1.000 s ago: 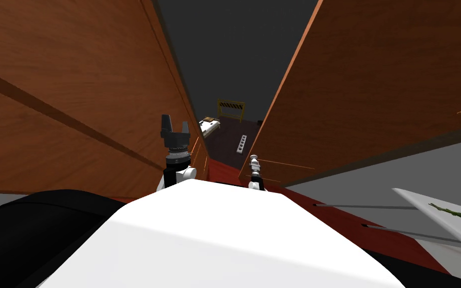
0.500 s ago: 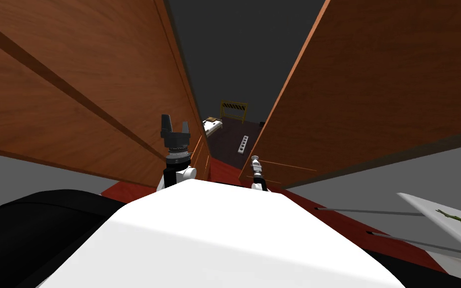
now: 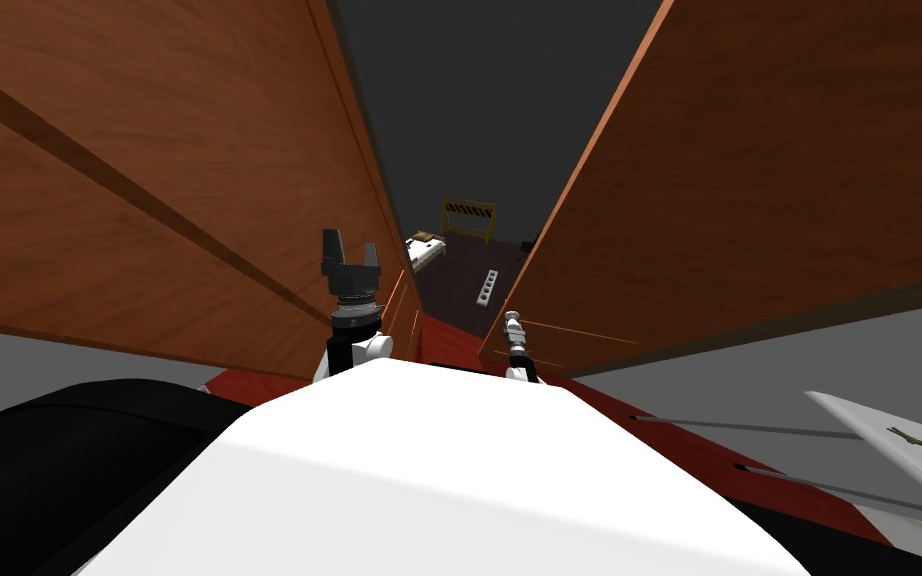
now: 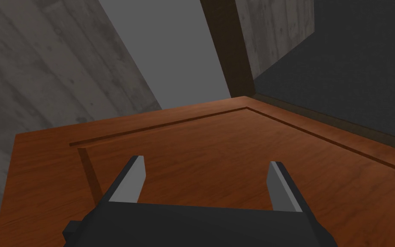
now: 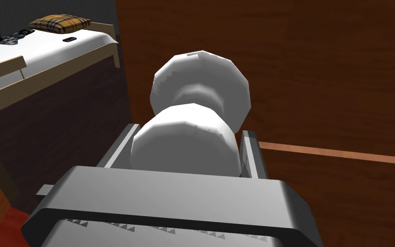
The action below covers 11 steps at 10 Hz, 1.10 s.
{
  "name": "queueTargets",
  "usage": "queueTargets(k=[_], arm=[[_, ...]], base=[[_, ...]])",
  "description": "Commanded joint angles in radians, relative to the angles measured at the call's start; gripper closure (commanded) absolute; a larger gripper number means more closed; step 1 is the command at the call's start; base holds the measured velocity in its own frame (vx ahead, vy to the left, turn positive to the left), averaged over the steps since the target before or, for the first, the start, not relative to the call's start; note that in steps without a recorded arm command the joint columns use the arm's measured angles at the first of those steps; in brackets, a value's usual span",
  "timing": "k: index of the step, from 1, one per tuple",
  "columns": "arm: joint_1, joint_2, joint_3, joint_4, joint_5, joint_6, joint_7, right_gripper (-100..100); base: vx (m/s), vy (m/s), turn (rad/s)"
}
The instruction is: Pull the door open
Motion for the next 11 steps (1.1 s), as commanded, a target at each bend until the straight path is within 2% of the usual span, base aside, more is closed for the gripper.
queueTargets(k=[1,2,3,4,7,10,11], arm=[[0.004,-0.028,-0.003,-0.013,-0.01,-0.004,-0.019,100],[0.003,-0.038,0.006,-0.016,-0.015,-0.009,-0.037,100],[0.003,-0.023,0.01,-0.016,-0.008,0.0,-0.023,100],[0.007,-0.039,0.02,-0.012,-0.011,-0.011,-0.044,100],[0.016,-0.065,0.037,-0.008,-0.014,-0.03,-0.071,100],[0.033,-0.117,0.07,0.0,-0.022,-0.069,-0.127,100],[0.036,-0.126,0.076,0.001,-0.023,-0.076,-0.138,100]], base=[[-0.01,0.019,-0.001],[-0.022,0.058,0.013],[-0.005,0.036,0.008],[-0.085,0.004,0.025],[-0.153,-0.003,0.035],[-0.191,-0.03,0.125],[-0.171,-0.022,0.107]])
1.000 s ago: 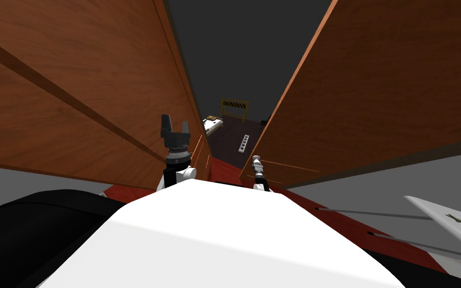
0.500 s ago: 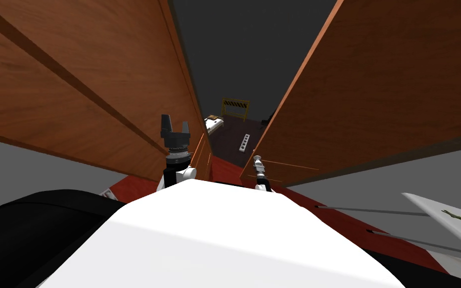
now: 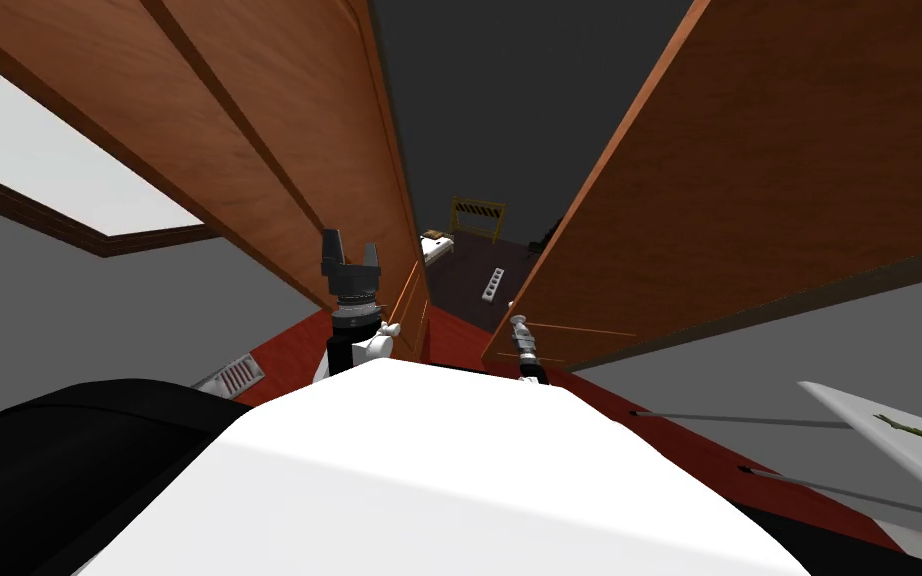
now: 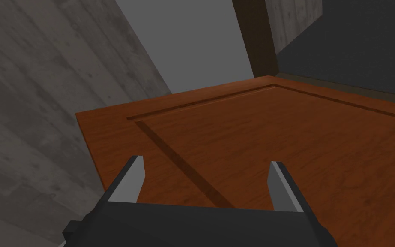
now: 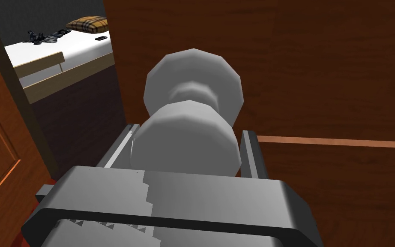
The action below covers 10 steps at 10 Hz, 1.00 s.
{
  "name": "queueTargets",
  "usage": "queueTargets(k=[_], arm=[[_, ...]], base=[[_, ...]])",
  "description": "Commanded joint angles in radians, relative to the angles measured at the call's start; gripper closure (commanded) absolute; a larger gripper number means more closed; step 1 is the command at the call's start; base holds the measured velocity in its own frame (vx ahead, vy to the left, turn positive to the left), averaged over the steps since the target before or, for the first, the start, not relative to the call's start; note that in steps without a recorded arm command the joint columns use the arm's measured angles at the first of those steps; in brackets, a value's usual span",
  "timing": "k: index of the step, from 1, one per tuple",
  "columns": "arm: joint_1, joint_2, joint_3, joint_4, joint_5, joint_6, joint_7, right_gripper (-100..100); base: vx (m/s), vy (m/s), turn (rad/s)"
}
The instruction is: Pull the door open
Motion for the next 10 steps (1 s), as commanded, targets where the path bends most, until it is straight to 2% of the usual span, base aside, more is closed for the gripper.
queueTargets(k=[1,7,9,10], arm=[[-0.002,-0.024,0.007,0.02,-0.004,-0.021,-0.03,100],[0.029,-0.119,0.067,0.034,-0.018,-0.091,-0.132,100],[0.036,-0.141,0.081,0.037,-0.021,-0.108,-0.156,100],[0.038,-0.131,0.078,0.032,-0.02,-0.095,-0.144,100]], base=[[-0.121,0.018,0.061],[-0.066,0.016,0.122],[0.005,0.044,0.075],[0.01,0.017,0.003]])
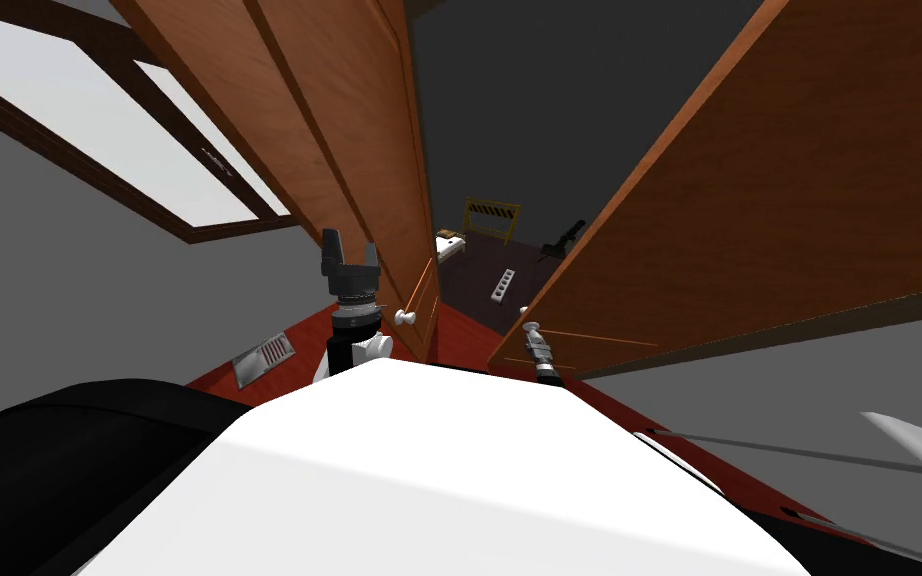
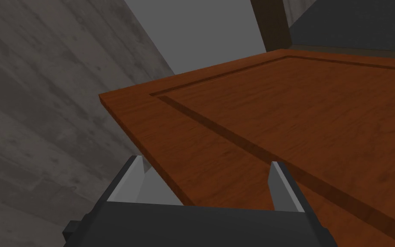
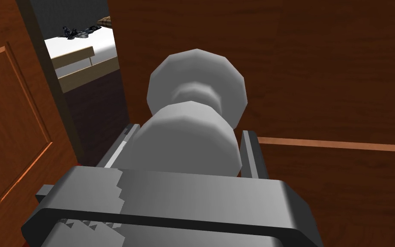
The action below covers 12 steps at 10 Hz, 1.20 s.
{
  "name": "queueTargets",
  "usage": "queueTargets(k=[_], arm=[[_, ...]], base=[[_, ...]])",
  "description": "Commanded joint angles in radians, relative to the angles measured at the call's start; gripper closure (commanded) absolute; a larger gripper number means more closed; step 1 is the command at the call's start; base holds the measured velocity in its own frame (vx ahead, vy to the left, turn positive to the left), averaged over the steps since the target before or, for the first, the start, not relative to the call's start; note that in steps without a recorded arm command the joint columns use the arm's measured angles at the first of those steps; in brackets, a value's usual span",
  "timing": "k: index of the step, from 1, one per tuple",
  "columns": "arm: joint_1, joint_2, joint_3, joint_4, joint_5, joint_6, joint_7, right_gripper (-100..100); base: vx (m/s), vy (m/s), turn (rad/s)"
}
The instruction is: Pull the door open
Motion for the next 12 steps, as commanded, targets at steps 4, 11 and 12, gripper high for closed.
queueTargets(k=[4,11,12], arm=[[0.018,-0.033,0.044,0.028,0.002,-0.06,-0.049,100],[0.045,-0.076,0.115,0.069,0.005,-0.152,-0.121,100],[0.046,-0.078,0.12,0.072,0.005,-0.159,-0.125,100]], base=[[-0.163,-0.035,0.162],[-0.184,-0.06,0.146],[-0.217,-0.074,0.153]])
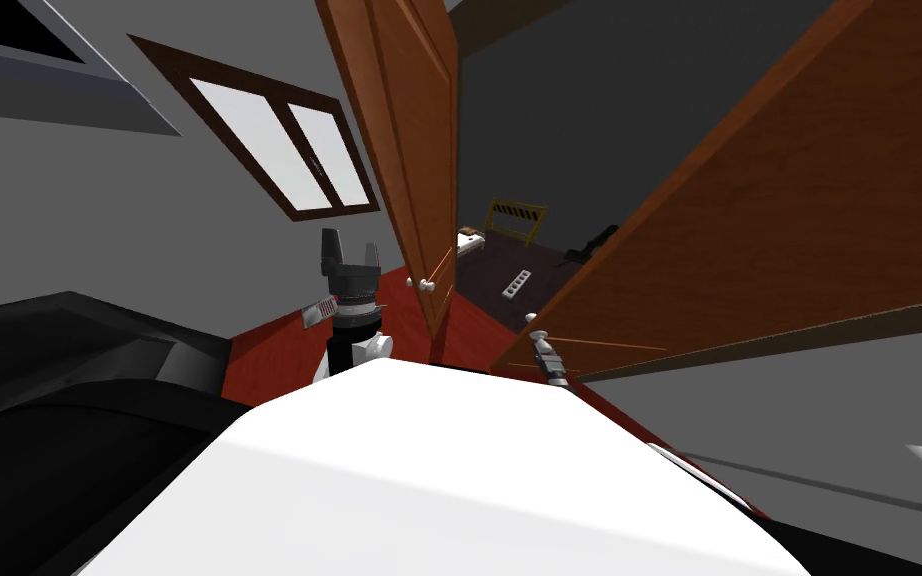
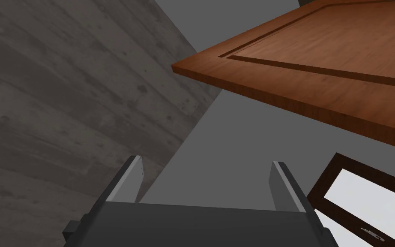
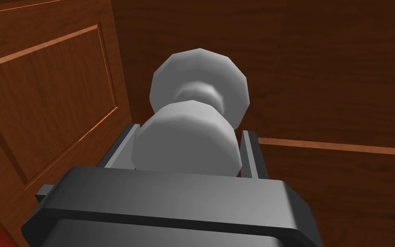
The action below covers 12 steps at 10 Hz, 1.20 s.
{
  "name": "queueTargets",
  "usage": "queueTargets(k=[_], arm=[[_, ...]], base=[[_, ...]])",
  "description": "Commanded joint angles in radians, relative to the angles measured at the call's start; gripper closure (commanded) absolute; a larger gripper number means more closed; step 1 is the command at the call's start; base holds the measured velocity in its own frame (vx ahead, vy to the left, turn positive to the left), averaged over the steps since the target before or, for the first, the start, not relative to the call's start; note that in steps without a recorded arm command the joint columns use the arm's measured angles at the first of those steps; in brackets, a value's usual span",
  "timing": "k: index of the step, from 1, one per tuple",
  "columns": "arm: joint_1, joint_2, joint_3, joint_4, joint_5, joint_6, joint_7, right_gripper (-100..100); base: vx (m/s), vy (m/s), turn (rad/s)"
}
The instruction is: Pull the door open
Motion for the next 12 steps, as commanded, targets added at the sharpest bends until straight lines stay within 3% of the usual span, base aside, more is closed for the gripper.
queueTargets(k=[1,7,8,12], arm=[[0.011,-0.008,0.016,0.0,0.0,-0.022,-0.01,100],[0.03,-0.033,0.078,0.044,-0.002,-0.115,-0.061,100],[0.029,-0.03,0.073,0.035,-0.002,-0.099,-0.054,100],[0.036,-0.03,0.086,0.061,0.007,-0.131,-0.074,100]], base=[[-0.201,-0.081,0.145],[-0.196,-0.08,0.163],[-0.09,-0.022,0.024],[-0.177,-0.059,0.142]])
